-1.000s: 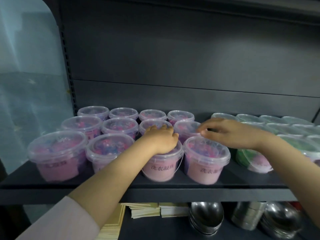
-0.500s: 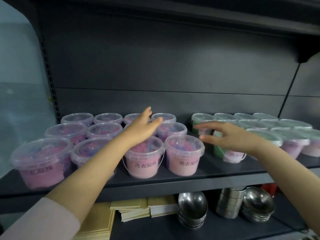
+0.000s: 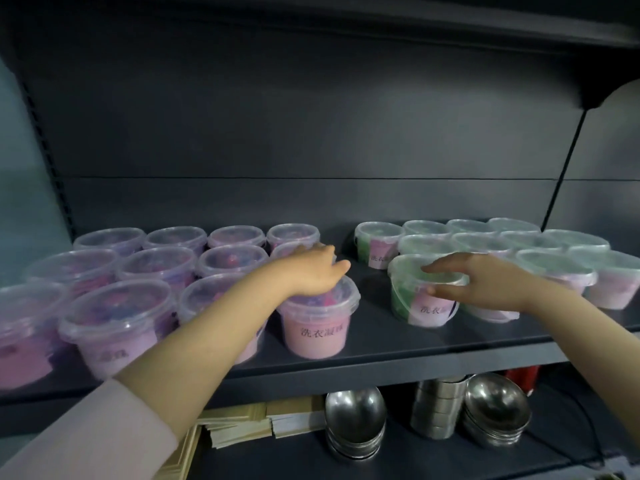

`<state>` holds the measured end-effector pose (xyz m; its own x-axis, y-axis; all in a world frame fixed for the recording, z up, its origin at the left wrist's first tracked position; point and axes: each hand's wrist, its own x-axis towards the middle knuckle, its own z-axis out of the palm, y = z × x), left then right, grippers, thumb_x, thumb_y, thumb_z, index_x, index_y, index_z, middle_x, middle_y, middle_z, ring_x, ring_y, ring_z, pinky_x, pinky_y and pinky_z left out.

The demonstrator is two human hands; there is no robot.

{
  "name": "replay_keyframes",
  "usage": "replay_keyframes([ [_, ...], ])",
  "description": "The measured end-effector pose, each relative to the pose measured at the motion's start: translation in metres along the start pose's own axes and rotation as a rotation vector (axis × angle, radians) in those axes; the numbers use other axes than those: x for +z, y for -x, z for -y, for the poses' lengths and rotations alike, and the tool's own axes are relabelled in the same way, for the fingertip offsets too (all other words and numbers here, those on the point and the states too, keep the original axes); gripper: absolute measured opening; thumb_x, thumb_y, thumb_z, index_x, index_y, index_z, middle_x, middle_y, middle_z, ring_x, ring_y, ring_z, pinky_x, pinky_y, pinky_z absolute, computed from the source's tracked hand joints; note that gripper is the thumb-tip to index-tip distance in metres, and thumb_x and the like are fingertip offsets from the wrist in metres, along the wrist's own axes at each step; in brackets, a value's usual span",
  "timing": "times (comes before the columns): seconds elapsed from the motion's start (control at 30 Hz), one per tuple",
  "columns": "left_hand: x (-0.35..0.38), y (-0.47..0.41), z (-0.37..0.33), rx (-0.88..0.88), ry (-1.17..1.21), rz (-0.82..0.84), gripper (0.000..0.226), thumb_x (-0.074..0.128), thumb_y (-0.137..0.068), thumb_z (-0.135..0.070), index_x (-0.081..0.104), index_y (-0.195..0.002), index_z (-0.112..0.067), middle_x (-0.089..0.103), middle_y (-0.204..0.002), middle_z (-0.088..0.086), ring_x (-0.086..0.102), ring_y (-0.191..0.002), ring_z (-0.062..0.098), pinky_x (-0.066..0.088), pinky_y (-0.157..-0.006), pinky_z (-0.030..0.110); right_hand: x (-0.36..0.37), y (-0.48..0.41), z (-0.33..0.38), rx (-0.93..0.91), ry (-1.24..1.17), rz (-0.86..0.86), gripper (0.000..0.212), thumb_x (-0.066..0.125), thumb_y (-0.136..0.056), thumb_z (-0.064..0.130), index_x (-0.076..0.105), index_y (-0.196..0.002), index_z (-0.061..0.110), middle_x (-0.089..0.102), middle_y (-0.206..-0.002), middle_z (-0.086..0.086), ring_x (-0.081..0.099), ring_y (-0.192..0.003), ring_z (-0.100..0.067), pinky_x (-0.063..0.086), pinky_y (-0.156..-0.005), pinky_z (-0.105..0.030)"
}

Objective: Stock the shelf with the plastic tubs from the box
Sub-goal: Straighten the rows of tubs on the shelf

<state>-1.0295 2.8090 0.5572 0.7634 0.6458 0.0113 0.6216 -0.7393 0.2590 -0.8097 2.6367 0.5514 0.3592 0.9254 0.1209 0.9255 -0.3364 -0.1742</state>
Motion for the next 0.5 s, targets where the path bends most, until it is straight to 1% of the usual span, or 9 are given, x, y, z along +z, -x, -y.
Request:
replay_keyframes([
  [0.03,0.007,-0.006,0.0,-0.028,-0.017,0.013,0.036,0.026,-0.098,-0.045,0.05,-0.098,-0.018,0.048,-0.137,0.016,0.049,-0.118,0.033,0.038,-0.09,0.041,0.001,-0.002,-0.002,-0.021,0.001,-0.01,0.053,0.052,-0.081,0.066,0.054,-0.129,0.044,0.048,-0.141,0.015,0.046,-0.128,-0.01,0.032,-0.1,-0.024],
  [0.07,0.014,-0.008,0.001,-0.057,-0.028,0.042,0.04,0.024,-0.099,-0.046,0.051,-0.11,-0.017,0.038,-0.146,0.017,0.041,-0.129,0.035,0.035,-0.098,0.043,0.002,-0.003,-0.002,-0.046,0.001,-0.02,0.054,0.051,-0.08,0.067,0.056,-0.128,0.043,0.049,-0.14,0.014,0.045,-0.128,-0.009,0.031,-0.099,-0.022],
  [0.1,0.02,-0.01,0.001,-0.088,-0.044,0.065,0.05,0.021,-0.1,-0.047,0.041,-0.135,-0.016,0.02,-0.157,0.015,0.024,-0.141,0.036,0.026,-0.11,0.046,0.002,-0.003,-0.001,-0.072,-0.008,-0.024,0.055,0.05,-0.078,0.07,0.058,-0.126,0.043,0.05,-0.137,0.014,0.044,-0.127,-0.009,0.03,-0.099,-0.021],
  [0.13,0.025,-0.009,0.001,-0.12,-0.062,0.074,0.058,0.019,-0.101,-0.048,0.021,-0.15,-0.018,0.004,-0.161,0.012,0.006,-0.147,0.035,0.013,-0.117,0.048,0.003,-0.002,0.003,-0.109,-0.032,-0.02,0.061,0.049,-0.074,0.075,0.059,-0.124,0.043,0.051,-0.134,0.014,0.044,-0.127,-0.009,0.03,-0.102,-0.022],
  [0.17,0.026,-0.008,0.0,-0.138,-0.065,0.06,0.061,0.019,-0.101,-0.049,0.008,-0.153,-0.02,-0.003,-0.161,0.01,-0.002,-0.147,0.033,0.005,-0.119,0.048,0.004,-0.001,0.008,-0.151,-0.07,-0.013,0.069,0.046,-0.068,0.082,0.061,-0.122,0.043,0.052,-0.13,0.014,0.043,-0.126,-0.008,0.031,-0.105,-0.025],
  [0.2,0.026,-0.008,-0.001,-0.141,-0.065,0.041,0.062,0.019,-0.101,-0.05,0.004,-0.153,-0.02,-0.004,-0.161,0.01,-0.004,-0.147,0.032,0.004,-0.119,0.047,0.006,-0.001,0.013,-0.191,-0.106,-0.006,0.075,0.043,-0.063,0.087,0.062,-0.12,0.044,0.052,-0.125,0.015,0.044,-0.124,-0.008,0.033,-0.107,-0.029],
  [0.27,0.026,-0.01,0.0,-0.127,-0.073,0.02,0.062,0.02,-0.101,-0.049,0.006,-0.153,-0.019,-0.001,-0.161,0.011,-0.001,-0.148,0.031,0.006,-0.12,0.046,0.009,-0.001,0.026,-0.257,-0.145,-0.02,0.07,0.051,-0.063,0.083,0.065,-0.118,0.042,0.054,-0.116,0.014,0.046,-0.118,-0.007,0.037,-0.105,-0.032],
  [0.33,0.027,-0.01,0.002,-0.105,-0.074,0.019,0.061,0.019,-0.101,-0.048,0.009,-0.154,-0.019,0.001,-0.161,0.008,0.0,-0.148,0.029,0.006,-0.12,0.045,0.01,-0.002,0.032,-0.265,-0.155,-0.045,0.059,0.062,-0.068,0.072,0.067,-0.117,0.039,0.054,-0.109,0.013,0.047,-0.113,-0.007,0.038,-0.102,-0.03],
  [0.5,0.028,-0.01,0.001,-0.117,-0.084,0.018,0.061,0.019,-0.101,-0.049,0.005,-0.154,-0.021,-0.002,-0.162,0.002,-0.002,-0.148,0.024,0.004,-0.12,0.043,0.008,-0.005,0.03,-0.283,-0.176,-0.007,0.059,0.064,-0.066,0.07,0.067,-0.116,0.04,0.052,-0.102,0.017,0.046,-0.11,-0.005,0.036,-0.099,-0.025],
])
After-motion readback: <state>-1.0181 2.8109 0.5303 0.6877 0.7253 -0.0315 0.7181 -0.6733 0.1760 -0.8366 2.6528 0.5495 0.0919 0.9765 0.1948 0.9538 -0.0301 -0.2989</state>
